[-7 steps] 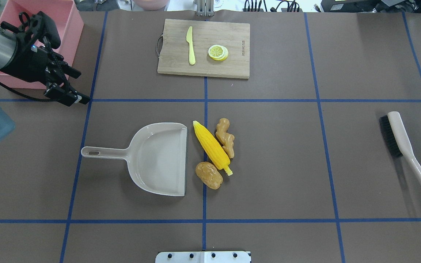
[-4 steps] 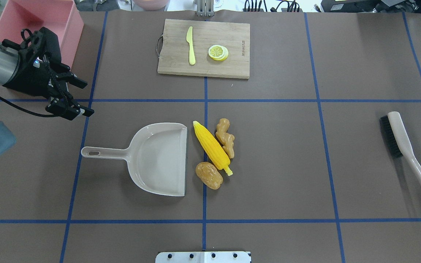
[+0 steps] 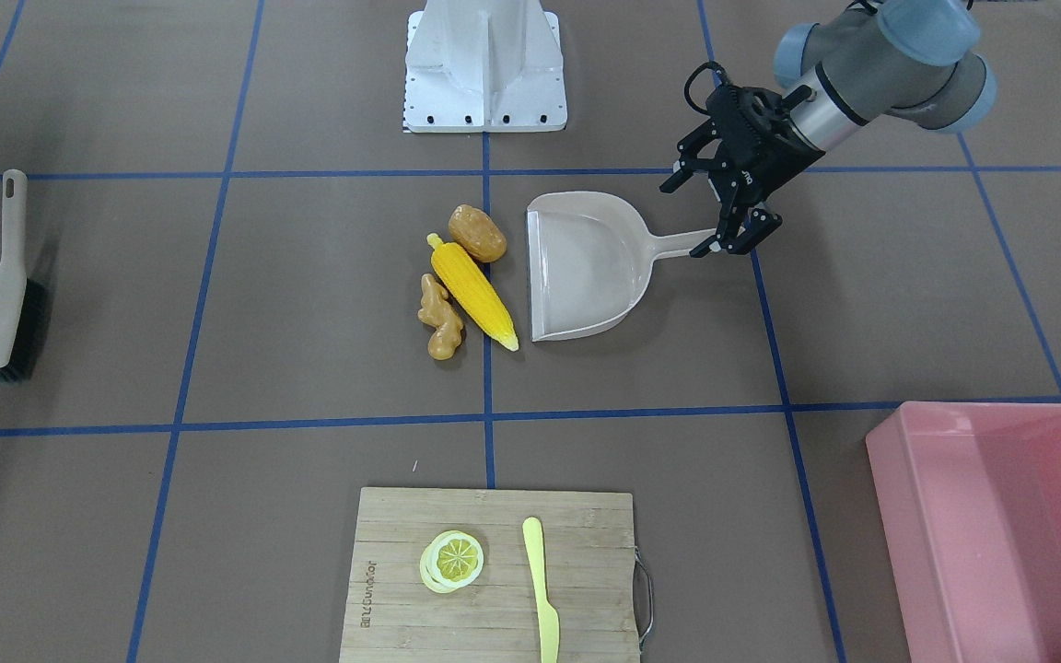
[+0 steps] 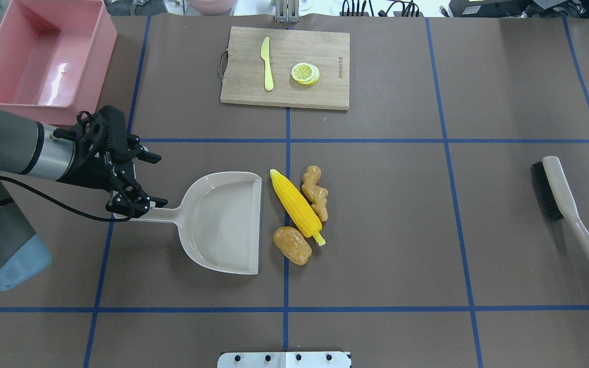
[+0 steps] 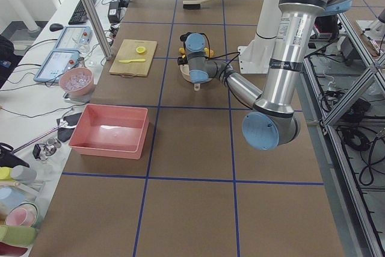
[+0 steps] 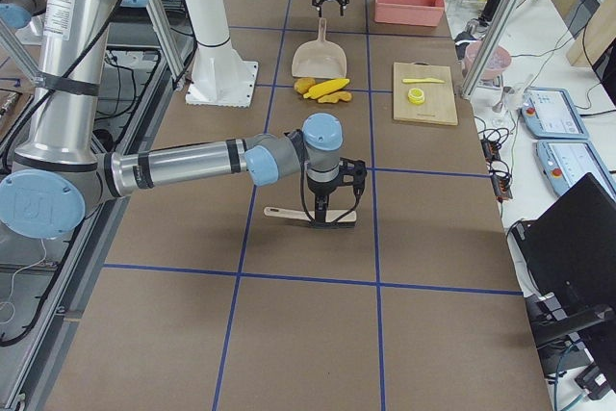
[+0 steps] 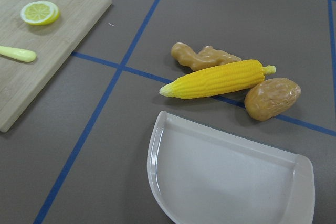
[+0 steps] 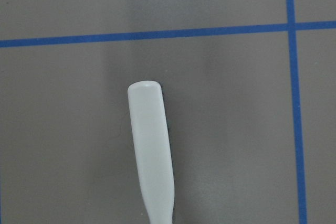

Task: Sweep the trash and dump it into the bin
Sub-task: 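Grasp the white dustpan handle with the left gripper while the right reaches the brush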

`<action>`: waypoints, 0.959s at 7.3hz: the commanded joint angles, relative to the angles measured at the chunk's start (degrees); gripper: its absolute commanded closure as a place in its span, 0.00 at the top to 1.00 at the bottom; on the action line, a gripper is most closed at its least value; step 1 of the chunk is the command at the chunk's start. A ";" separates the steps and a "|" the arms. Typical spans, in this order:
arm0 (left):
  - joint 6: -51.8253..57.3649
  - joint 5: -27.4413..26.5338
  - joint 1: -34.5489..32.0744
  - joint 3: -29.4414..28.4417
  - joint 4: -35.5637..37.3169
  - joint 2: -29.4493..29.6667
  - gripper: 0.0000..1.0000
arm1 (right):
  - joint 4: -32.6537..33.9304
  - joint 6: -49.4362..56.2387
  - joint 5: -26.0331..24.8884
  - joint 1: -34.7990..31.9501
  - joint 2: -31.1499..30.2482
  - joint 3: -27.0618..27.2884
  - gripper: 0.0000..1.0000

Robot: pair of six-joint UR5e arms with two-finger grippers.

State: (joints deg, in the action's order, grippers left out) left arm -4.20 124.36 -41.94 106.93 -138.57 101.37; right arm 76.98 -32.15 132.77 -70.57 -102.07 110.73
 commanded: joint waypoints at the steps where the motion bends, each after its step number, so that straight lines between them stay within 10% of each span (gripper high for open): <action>1: 4.09 -0.87 0.81 0.12 -3.89 -2.04 0.98 | -7.50 -8.08 -0.05 5.33 -3.11 -0.60 0.99; 7: 11.14 -0.70 2.04 -8.48 -7.77 -2.68 0.98 | -25.56 -15.14 -0.23 10.61 -6.39 -10.45 1.00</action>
State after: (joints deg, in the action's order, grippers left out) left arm 7.11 123.65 -39.97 99.84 -146.14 97.63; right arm 52.60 -46.42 132.72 -61.35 -108.70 100.67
